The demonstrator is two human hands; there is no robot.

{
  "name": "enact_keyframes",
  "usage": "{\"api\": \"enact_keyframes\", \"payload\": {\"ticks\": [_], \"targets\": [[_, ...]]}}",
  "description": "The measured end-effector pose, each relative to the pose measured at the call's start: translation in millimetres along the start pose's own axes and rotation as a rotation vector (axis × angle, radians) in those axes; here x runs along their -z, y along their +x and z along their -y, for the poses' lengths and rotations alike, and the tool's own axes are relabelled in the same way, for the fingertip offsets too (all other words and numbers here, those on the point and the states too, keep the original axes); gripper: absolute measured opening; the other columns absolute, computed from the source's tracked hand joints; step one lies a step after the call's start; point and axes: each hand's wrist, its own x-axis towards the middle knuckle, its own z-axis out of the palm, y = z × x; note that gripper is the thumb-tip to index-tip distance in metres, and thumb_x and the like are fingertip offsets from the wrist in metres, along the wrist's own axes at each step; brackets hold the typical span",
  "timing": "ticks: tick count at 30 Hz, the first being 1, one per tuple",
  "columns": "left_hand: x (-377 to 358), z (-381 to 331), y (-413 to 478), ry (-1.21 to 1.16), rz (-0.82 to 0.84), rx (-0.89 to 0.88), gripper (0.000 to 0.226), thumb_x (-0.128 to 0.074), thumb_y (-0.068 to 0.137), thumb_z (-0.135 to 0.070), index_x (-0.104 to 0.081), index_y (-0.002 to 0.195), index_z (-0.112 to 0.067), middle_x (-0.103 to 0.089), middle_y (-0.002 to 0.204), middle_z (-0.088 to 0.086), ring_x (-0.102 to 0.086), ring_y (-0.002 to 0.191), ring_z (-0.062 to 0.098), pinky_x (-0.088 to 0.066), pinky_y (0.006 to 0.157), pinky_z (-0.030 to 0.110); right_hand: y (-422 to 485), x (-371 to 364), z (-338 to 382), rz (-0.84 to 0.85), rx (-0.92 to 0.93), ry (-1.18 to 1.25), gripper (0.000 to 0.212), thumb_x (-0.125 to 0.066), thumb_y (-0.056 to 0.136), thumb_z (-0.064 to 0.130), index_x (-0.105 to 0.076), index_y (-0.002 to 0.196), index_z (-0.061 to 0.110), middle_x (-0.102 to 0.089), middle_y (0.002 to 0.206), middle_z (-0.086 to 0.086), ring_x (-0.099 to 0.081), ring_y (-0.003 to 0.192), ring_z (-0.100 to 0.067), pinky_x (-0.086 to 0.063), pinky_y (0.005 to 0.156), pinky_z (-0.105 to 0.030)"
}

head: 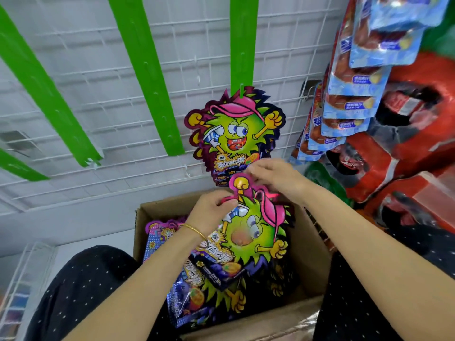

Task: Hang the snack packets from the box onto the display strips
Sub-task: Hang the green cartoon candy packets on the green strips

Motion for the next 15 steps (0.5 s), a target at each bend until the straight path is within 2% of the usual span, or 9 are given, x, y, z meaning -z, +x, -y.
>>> {"api": "enact_keyframes", "payload": {"ticks": [2,3,5,7,9,10,12,13,15], "targets": [[7,-4,3,-0.099,-0.122,0.019,0.009,-0.056,0.089,-0.01,-0.061,0.082,-0.013,-0.053,0.072,-0.003,-0.045,0.062,0.001,-0.037,0.062,0.01,-4,24,1,-0.054,-0.087,0.074,0.04,-0.04,0.098,0.033,-0.065,0.102,0.001,-0.064,0.083,-0.004,-0.058,0.067,-0.012,-0.043,0.053,-0.011],[12,-7,5,-0.162,-0.184,0.038,0.012,-0.056,0.089,-0.011,-0.061,0.08,-0.016,-0.055,0.073,-0.004,-0.047,0.065,0.002,-0.039,0.066,0.015,-5,35,0,-0.055,-0.119,0.118,0.042,-0.04,0.097,0.038,-0.066,0.103,0.005,-0.067,0.089,-0.006,-0.06,0.071,-0.015,-0.046,0.055,-0.013],[21,-10,11,-0.231,-0.276,0.063,0.014,-0.056,0.089,-0.015,-0.061,0.077,-0.02,-0.058,0.077,0.0,-0.05,0.069,0.007,-0.04,0.071,0.022,-5,46,-5,-0.036,-0.15,0.164,0.033,-0.05,0.093,0.038,-0.066,0.105,0.012,-0.066,0.11,-0.01,-0.061,0.085,-0.025,-0.052,0.073,-0.026],[28,-14,17,-0.263,-0.29,0.056,0.011,-0.06,0.086,-0.022,-0.066,0.076,-0.024,-0.062,0.084,0.01,-0.055,0.077,0.017,-0.045,0.078,0.031,-4,43,-9,-0.085,-0.138,0.201,0.028,-0.061,0.088,0.024,-0.063,0.113,0.011,-0.061,0.122,-0.015,-0.06,0.096,-0.028,-0.05,0.086,-0.038],[32,-17,20,-0.324,-0.283,0.065,0.011,-0.062,0.084,-0.025,-0.067,0.074,-0.025,-0.063,0.088,0.014,-0.057,0.084,0.023,-0.047,0.084,0.039,-1,39,-7,-0.163,-0.11,0.254,0.035,-0.062,0.087,0.012,-0.057,0.12,0.001,-0.06,0.12,-0.023,-0.059,0.107,-0.032,-0.045,0.096,-0.045],[34,-20,22,-0.319,-0.281,0.065,0.01,-0.061,0.086,-0.021,-0.066,0.077,-0.022,-0.063,0.089,0.013,-0.059,0.087,0.025,-0.048,0.084,0.037,1,39,-7,-0.177,-0.077,0.259,0.034,-0.06,0.087,0.01,-0.056,0.119,-0.002,-0.06,0.118,-0.026,-0.058,0.107,-0.033,-0.042,0.099,-0.048],[42,-33,27,-0.278,-0.289,0.0,0.006,-0.058,0.088,-0.013,-0.061,0.093,-0.012,-0.063,0.094,0.008,-0.059,0.091,0.024,-0.048,0.081,0.023,2,42,0,-0.183,-0.034,0.251,0.028,-0.059,0.088,0.01,-0.06,0.113,-0.003,-0.062,0.111,-0.028,-0.059,0.1,-0.031,-0.04,0.1,-0.051],[47,-44,31,-0.286,-0.318,-0.051,0.015,-0.057,0.088,-0.011,-0.058,0.103,-0.009,-0.061,0.099,0.006,-0.058,0.092,0.019,-0.048,0.082,0.02,3,46,5,-0.192,-0.014,0.221,0.026,-0.06,0.088,0.011,-0.062,0.111,0.0,-0.062,0.111,-0.027,-0.059,0.099,-0.031,-0.042,0.1,-0.05],[60,-71,42,-0.273,-0.43,-0.175,0.03,-0.058,0.087,-0.01,-0.053,0.116,-0.005,-0.058,0.107,0.007,-0.056,0.092,0.013,-0.047,0.089,0.025,5,54,19,-0.21,0.059,0.087,0.02,-0.06,0.089,0.014,-0.065,0.105,0.004,-0.066,0.104,-0.021,-0.06,0.092,-0.022,-0.045,0.091,-0.041]]}}
